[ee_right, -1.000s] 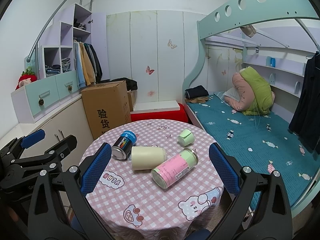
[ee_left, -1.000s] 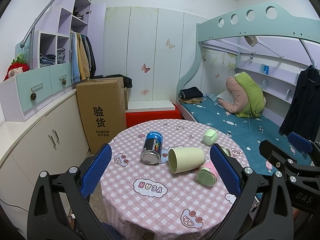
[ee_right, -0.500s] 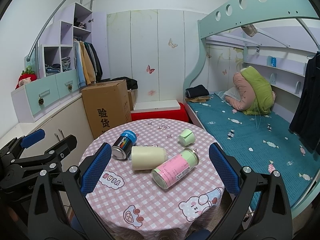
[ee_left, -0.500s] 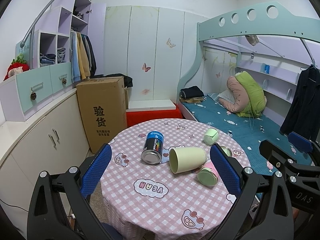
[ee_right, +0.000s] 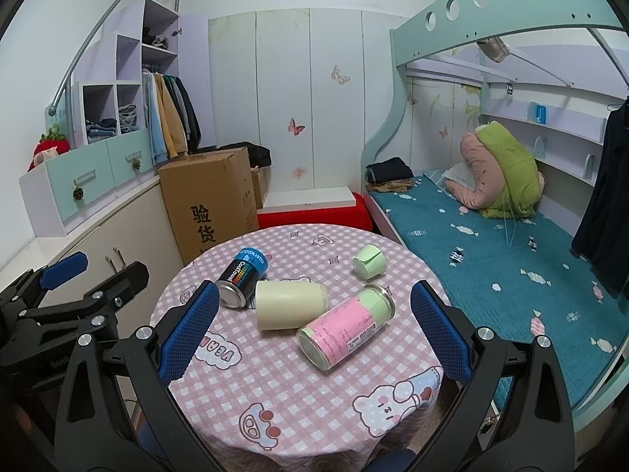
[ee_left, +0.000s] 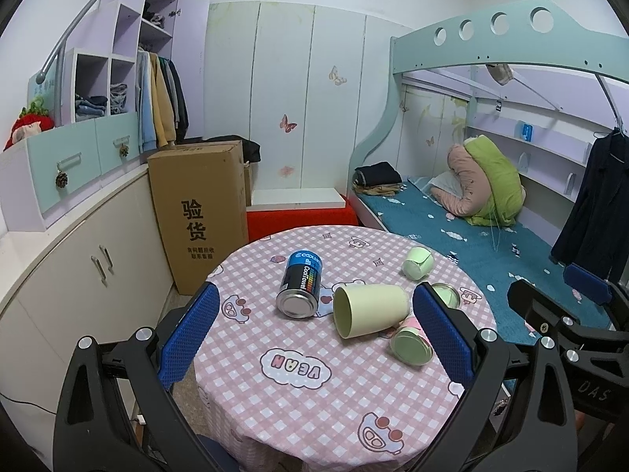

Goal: Flip cup upright
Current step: 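Move the right tool toward the blue CoolTowel can lying on the table, then close the right tool's fingers around the blue CoolTowel can's body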

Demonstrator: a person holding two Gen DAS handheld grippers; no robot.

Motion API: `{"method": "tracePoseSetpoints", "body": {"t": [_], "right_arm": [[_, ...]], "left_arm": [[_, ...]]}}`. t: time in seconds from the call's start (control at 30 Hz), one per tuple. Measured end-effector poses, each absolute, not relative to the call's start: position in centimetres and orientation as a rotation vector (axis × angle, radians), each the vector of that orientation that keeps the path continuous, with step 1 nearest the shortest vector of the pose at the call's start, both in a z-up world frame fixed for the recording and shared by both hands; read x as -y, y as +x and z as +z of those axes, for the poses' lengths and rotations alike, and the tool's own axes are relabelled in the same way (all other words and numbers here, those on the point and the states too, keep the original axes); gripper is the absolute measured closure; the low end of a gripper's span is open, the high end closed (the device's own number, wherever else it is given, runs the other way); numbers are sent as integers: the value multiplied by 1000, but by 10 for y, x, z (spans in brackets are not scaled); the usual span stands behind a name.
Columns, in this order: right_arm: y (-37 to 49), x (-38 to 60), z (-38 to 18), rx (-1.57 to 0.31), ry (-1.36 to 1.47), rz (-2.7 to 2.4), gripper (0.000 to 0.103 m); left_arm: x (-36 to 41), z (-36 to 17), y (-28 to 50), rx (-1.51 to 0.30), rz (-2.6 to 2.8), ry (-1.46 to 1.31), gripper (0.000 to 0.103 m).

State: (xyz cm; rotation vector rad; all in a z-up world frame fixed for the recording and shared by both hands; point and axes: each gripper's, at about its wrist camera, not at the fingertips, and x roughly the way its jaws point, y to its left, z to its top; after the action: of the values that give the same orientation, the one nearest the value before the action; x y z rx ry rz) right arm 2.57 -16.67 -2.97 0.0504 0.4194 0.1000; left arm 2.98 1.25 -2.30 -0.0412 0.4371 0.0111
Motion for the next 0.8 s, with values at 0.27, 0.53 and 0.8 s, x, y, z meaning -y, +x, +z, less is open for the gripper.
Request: {"method": "tracePoseSetpoints", "body": {"t": [0.27, 0.53, 0.8], "right_arm": [[45, 169, -39, -461, 57, 99, 5], [78, 171, -55, -526, 68, 91, 5], [121, 170, -77, -589, 78, 86, 5]], "left_arm": [[-24, -35, 52, -502, 29, -81, 8], [-25, -54, 84, -583, 29, -97, 8], [-31, -76, 128, -668, 43, -117, 8]]}}
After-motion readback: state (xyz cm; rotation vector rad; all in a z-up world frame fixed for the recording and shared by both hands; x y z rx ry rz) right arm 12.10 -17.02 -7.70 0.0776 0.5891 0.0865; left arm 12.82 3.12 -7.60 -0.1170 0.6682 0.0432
